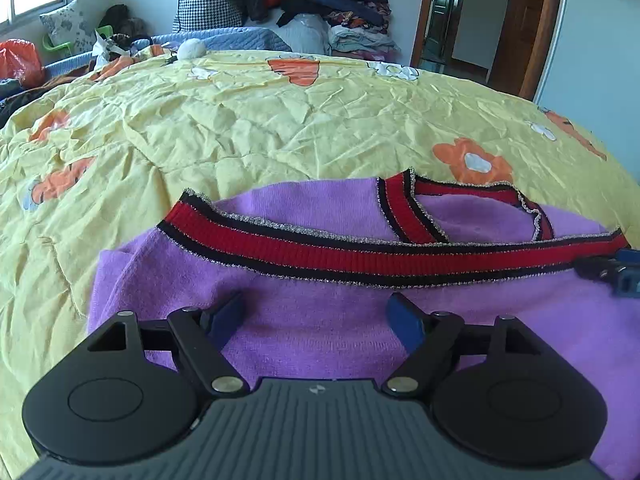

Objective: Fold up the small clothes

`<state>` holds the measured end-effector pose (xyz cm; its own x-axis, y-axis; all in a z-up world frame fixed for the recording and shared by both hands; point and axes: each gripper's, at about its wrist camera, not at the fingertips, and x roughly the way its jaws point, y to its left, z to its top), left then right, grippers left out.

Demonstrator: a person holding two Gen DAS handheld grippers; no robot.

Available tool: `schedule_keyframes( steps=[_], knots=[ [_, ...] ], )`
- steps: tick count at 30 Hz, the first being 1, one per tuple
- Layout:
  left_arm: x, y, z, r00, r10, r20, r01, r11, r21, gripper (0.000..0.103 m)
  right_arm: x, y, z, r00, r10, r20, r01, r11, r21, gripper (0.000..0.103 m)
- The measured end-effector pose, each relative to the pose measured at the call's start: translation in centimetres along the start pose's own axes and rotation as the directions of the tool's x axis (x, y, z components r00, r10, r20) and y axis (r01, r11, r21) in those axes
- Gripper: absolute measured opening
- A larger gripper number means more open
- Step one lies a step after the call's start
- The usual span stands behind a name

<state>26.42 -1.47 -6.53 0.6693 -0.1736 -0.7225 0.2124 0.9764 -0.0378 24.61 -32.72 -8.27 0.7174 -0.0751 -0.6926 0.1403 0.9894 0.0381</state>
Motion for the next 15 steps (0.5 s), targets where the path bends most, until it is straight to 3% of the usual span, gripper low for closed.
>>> schedule_keyframes(
  steps=[2, 6, 8, 9, 10, 13, 15],
  knots=[
    [0.0, 0.0, -0.1, 1.0, 0.001, 0.003, -0.001, 1.0, 0.0, 0.079, -2.1, 0.8, -0.5, 0.999, -0.015, 0.038, 0.016, 0.999, -0.032, 0.103],
    [0.0, -0.1, -0.1, 1.0, -0.001, 0.004, 0.001, 1.0, 0.001, 0.082, -4.5, 2.9, -2.8, 0.995, 0.091, 0.033, -0.089, 0.994, -0.055, 0.103],
    [-0.1, 0.1, -0.1, 1.0, -0.008, 0.004, 0.008, 1.0, 0.009, 0.083, -3.6, 3.5, -4.1, 0.998, 0.068, -0.005, -0.068, 0.991, -0.116, 0.103],
    [-0.3, 0.3, -0.3, 1.0, -0.012, 0.005, 0.011, 1.0, 0.016, 0.083, -3.4, 3.2, -4.6, 0.999, 0.052, 0.016, -0.049, 0.988, -0.146, 0.103],
    [-0.6, 0.6, -0.5, 1.0, -0.012, 0.008, 0.012, 1.0, 0.018, 0.083, -3.3, 2.1, -4.6, 0.997, 0.074, 0.027, -0.07, 0.992, -0.108, 0.103],
    [-2.9, 2.9, -1.5, 1.0, 0.004, 0.021, -0.003, 1.0, -0.024, 0.083, -5.1, 0.7, -3.4, 1.0, -0.022, 0.017, 0.022, 1.0, -0.014, 0.103],
    [-5.7, 4.6, -2.8, 0.996, -0.068, 0.056, 0.072, 0.995, -0.067, 0.086, -7.3, 0.8, -3.9, 0.998, 0.054, 0.04, -0.054, 0.999, -0.006, 0.103]
  ],
)
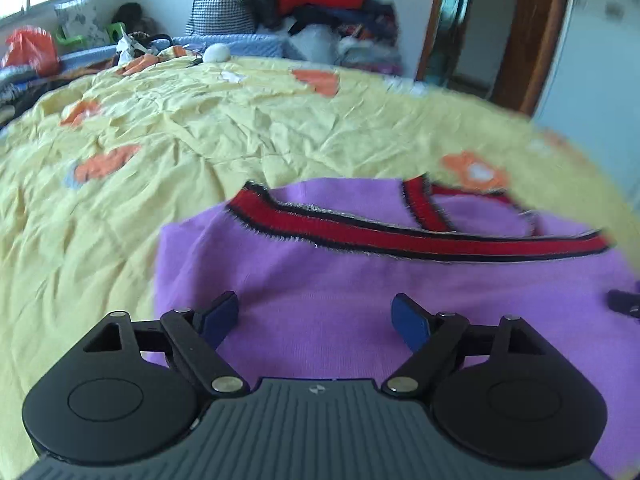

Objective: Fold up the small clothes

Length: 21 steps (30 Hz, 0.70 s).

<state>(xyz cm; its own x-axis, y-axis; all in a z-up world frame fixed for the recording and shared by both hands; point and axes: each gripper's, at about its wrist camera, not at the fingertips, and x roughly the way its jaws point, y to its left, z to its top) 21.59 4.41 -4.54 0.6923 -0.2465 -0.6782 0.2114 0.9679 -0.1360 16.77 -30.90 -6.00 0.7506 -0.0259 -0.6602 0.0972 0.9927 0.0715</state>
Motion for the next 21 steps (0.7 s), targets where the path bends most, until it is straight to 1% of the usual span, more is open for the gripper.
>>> schedule_keyframes(
  steps=[1, 3, 5, 6, 7, 8, 9, 10, 12, 14, 15, 16, 17, 18, 20, 21],
  knots=[
    [-1.5, 0.3, -0.8, 1.0, -0.024, 0.013, 0.024, 1.0, 0.0, 0.088, -1.0, 0.5, -0.6, 1.0, 0.027, 0.0, -0.027, 1.0, -0.007, 0.103],
    [-3.8, -0.2, -3.0, 0.998, -0.061, 0.032, 0.06, 0.997, 0.056, 0.089, -2.4, 2.4, -2.4, 0.998, 0.055, -0.012, -0.056, 0.997, -0.05, 0.103],
    [-4.6, -1.2, -5.3, 0.997, -0.072, -0.015, 0.073, 0.991, 0.108, 0.089, -2.8, 4.3, -4.6, 0.995, 0.091, -0.046, -0.095, 0.992, -0.084, 0.103],
    [-4.5, -1.7, -6.4, 0.998, -0.054, -0.042, 0.059, 0.988, 0.14, 0.088, -2.8, 5.3, -5.8, 0.994, 0.085, -0.07, -0.093, 0.99, -0.106, 0.103],
    [-4.4, -2.1, -7.6, 0.998, -0.032, -0.062, 0.042, 0.984, 0.172, 0.088, -3.0, 6.2, -7.1, 0.995, 0.055, -0.083, -0.066, 0.988, -0.141, 0.103],
    [-4.7, -2.3, -8.8, 0.999, -0.014, -0.044, 0.023, 0.979, 0.202, 0.09, -3.6, 6.9, -8.5, 0.998, 0.033, -0.056, -0.043, 0.983, -0.177, 0.103],
    [-5.3, -2.3, -9.8, 1.0, 0.004, -0.021, 0.0, 0.974, 0.227, 0.093, -4.4, 6.9, -9.5, 0.999, 0.039, -0.037, -0.045, 0.984, -0.175, 0.103],
    [-5.8, -2.0, -10.4, 1.0, 0.008, -0.025, -0.003, 0.976, 0.217, 0.094, -5.1, 6.6, -10.2, 0.998, 0.046, -0.036, -0.051, 0.985, -0.166, 0.103],
    [-6.7, -1.3, -11.2, 0.999, 0.011, -0.039, -0.003, 0.979, 0.205, 0.096, -6.2, 6.2, -10.9, 0.998, 0.051, -0.048, -0.058, 0.983, -0.173, 0.103],
    [-7.3, -1.0, -11.6, 0.999, 0.023, -0.044, -0.013, 0.977, 0.213, 0.099, -6.7, 5.6, -10.6, 0.995, 0.076, -0.067, -0.087, 0.982, -0.168, 0.103],
    [-7.6, -0.8, -11.3, 0.998, 0.027, -0.065, -0.013, 0.977, 0.212, 0.098, -7.0, 5.2, -10.3, 0.994, 0.082, -0.069, -0.092, 0.983, -0.162, 0.103],
    [-8.1, -0.5, -11.0, 0.997, 0.014, -0.082, 0.002, 0.981, 0.196, 0.095, -7.5, 4.6, -9.9, 0.995, 0.079, -0.052, -0.086, 0.987, -0.137, 0.103],
    [-8.8, -0.1, -10.6, 0.998, -0.011, -0.07, 0.023, 0.986, 0.165, 0.094, -7.8, 3.7, -9.5, 0.996, 0.082, -0.022, -0.083, 0.992, -0.098, 0.103],
    [-9.3, 0.3, -10.2, 0.999, -0.012, -0.048, 0.019, 0.99, 0.139, 0.095, -8.0, 2.7, -9.1, 0.996, 0.086, 0.003, -0.086, 0.995, -0.059, 0.103],
    [-9.3, 0.6, -9.0, 1.0, 0.005, 0.001, -0.005, 0.991, 0.131, 0.096, -6.9, 1.0, -8.3, 0.996, 0.088, -0.023, -0.088, 0.996, -0.014, 0.103],
    [-8.6, 0.9, -8.5, 1.0, 0.025, 0.0, -0.025, 0.991, 0.128, 0.097, -6.3, 0.5, -8.2, 0.996, 0.084, -0.032, -0.084, 0.996, -0.006, 0.103]
  ],
)
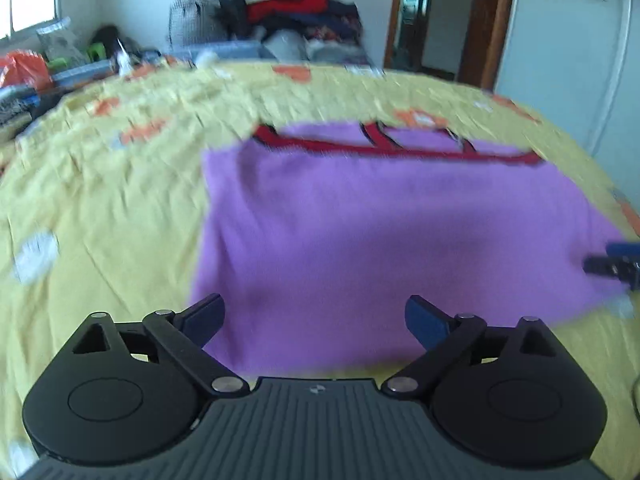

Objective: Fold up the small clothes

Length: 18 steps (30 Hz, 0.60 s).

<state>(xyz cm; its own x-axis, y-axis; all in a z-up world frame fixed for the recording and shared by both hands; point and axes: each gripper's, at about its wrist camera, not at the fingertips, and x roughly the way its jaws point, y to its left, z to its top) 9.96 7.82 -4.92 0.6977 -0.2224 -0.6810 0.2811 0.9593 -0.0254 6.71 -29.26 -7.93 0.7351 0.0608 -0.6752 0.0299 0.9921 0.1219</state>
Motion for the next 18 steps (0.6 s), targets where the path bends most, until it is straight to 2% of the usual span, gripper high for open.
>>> schedule_keyframes(
  steps=[1, 2, 3, 4, 5, 6, 8, 10, 12, 15, 17, 18],
  knots=[
    [1.2, 0.6, 0.3, 0.999, 0.026, -0.048, -0.027, 0.999, -0.021, 0.096, 0.6, -0.5, -0.2, 1.0, -0.008, -0.015, 0.008, 1.0, -0.011, 0.103],
    [2.3, 1.3, 0.1, 0.994, 0.053, -0.099, -0.058, 0.997, -0.048, 0.088, 1.0, -0.6, -0.5, 0.999, -0.026, -0.025, 0.025, 0.998, -0.062, 0.103],
    [2.6, 1.9, -0.6, 0.992, 0.083, -0.091, -0.087, 0.995, -0.041, 0.1, 0.9, -0.4, -0.9, 0.999, -0.045, -0.018, 0.042, 0.991, -0.125, 0.103],
    [2.5, 2.3, -1.5, 0.99, 0.107, -0.089, -0.11, 0.993, -0.037, 0.103, 0.6, -0.4, -1.3, 0.998, -0.058, -0.011, 0.056, 0.989, -0.139, 0.103],
    [1.9, 3.1, -2.3, 0.993, 0.094, -0.075, -0.1, 0.992, -0.077, 0.103, 0.3, -0.7, -1.5, 0.997, -0.074, -0.009, 0.073, 0.991, -0.113, 0.103],
    [1.4, 3.4, -2.6, 0.991, 0.107, -0.083, -0.113, 0.991, -0.071, 0.103, 0.1, -0.9, -1.6, 0.996, -0.091, -0.018, 0.088, 0.991, -0.096, 0.103],
    [0.5, 4.1, -2.6, 0.988, 0.104, -0.116, -0.117, 0.987, -0.114, 0.102, -0.7, -1.2, -1.1, 0.997, -0.073, -0.024, 0.072, 0.996, -0.053, 0.103],
    [-0.2, 4.1, -1.9, 0.988, 0.093, -0.124, -0.108, 0.987, -0.12, 0.095, -1.7, -1.6, 0.1, 0.997, -0.067, 0.04, 0.066, 0.998, 0.01, 0.103],
    [-0.7, 3.2, -0.1, 0.993, 0.103, -0.06, -0.109, 0.989, -0.096, 0.099, -1.5, -1.8, 1.8, 0.995, -0.057, 0.083, 0.053, 0.997, 0.05, 0.103],
    [0.7, 0.6, 4.1, 0.996, 0.091, 0.021, -0.09, 0.994, -0.066, 0.102, 0.8, -1.3, 4.8, 0.988, -0.114, 0.105, 0.102, 0.988, 0.112, 0.103],
    [2.7, -1.2, 6.8, 0.994, 0.073, 0.082, -0.07, 0.997, -0.038, 0.103, 2.6, -1.1, 6.8, 0.99, -0.064, 0.126, 0.051, 0.993, 0.107, 0.103],
    [4.3, -1.7, 8.1, 0.994, 0.062, 0.088, -0.059, 0.998, -0.038, 0.103, 3.7, -0.9, 7.7, 0.988, -0.054, 0.142, 0.041, 0.995, 0.093, 0.103]
  ],
)
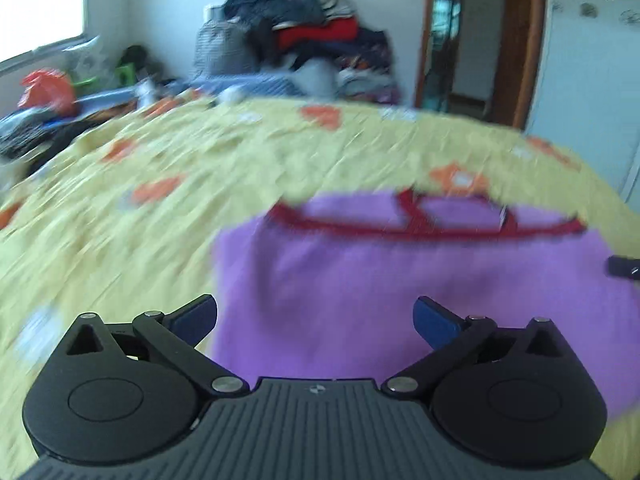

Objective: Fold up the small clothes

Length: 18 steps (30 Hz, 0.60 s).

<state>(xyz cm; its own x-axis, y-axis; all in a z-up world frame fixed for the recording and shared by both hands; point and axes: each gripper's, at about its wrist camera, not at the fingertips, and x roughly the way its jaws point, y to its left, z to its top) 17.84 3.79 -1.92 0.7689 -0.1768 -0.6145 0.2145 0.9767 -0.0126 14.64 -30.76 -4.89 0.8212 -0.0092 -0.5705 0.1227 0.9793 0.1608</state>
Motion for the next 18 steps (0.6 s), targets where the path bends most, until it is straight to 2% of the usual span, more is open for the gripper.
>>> schedule_keyframes(
  steps=[2, 4, 5, 6, 7, 9, 10, 12, 13, 15, 18],
  knots=[
    [3.7, -0.7, 1.7, 1.0, 0.007, -0.024, -0.007, 1.0, -0.023, 0.103, 3.2, 1.0, 1.6, 0.997, -0.024, -0.072, 0.019, 0.997, -0.07, 0.103],
    [7.5, -0.9, 2.3, 0.994, 0.064, -0.094, -0.067, 0.997, -0.034, 0.1, 6.5, 1.7, 2.4, 0.991, -0.036, -0.128, 0.018, 0.99, -0.14, 0.103],
    [9.3, -0.4, 2.4, 0.986, 0.096, -0.14, -0.103, 0.994, -0.046, 0.097, 7.7, 2.0, 2.6, 0.987, -0.087, -0.136, 0.059, 0.979, -0.195, 0.103],
    [10.5, 0.3, 2.2, 0.978, 0.109, -0.178, -0.121, 0.991, -0.063, 0.102, 8.9, 2.0, 2.5, 0.976, -0.157, -0.154, 0.115, 0.961, -0.251, 0.103],
    [10.8, 1.0, 1.9, 0.981, 0.106, -0.16, -0.118, 0.99, -0.071, 0.103, 9.7, 1.3, 2.4, 0.967, -0.184, -0.176, 0.135, 0.956, -0.26, 0.103],
    [11.0, 1.7, 1.6, 0.981, 0.118, -0.155, -0.126, 0.991, -0.045, 0.103, 9.9, -2.3, 2.7, 0.97, -0.118, -0.211, 0.098, 0.99, -0.102, 0.103],
    [11.1, 2.6, 1.6, 0.981, 0.1, -0.169, -0.116, 0.989, -0.087, 0.103, 9.8, -3.2, 2.6, 0.965, -0.156, -0.211, 0.136, 0.985, -0.109, 0.103],
    [11.1, 4.0, 1.6, 0.977, 0.124, -0.172, -0.143, 0.984, -0.102, 0.103, 9.6, -4.1, 2.7, 0.964, -0.154, -0.215, 0.139, 0.987, -0.083, 0.103],
    [11.0, 4.9, 1.4, 0.978, 0.121, -0.168, -0.146, 0.978, -0.146, 0.103, 9.6, -3.8, 2.7, 0.963, -0.163, -0.215, 0.145, 0.985, -0.095, 0.103],
    [11.0, 5.3, 1.8, 0.976, 0.114, -0.186, -0.139, 0.982, -0.129, 0.103, 9.4, -3.7, 3.0, 0.961, -0.157, -0.227, 0.139, 0.986, -0.093, 0.103],
    [9.6, 5.8, 2.6, 0.972, 0.106, -0.211, -0.15, 0.968, -0.201, 0.099, 6.3, -3.5, 2.9, 0.963, -0.193, -0.19, 0.186, 0.981, -0.052, 0.103]
  ],
)
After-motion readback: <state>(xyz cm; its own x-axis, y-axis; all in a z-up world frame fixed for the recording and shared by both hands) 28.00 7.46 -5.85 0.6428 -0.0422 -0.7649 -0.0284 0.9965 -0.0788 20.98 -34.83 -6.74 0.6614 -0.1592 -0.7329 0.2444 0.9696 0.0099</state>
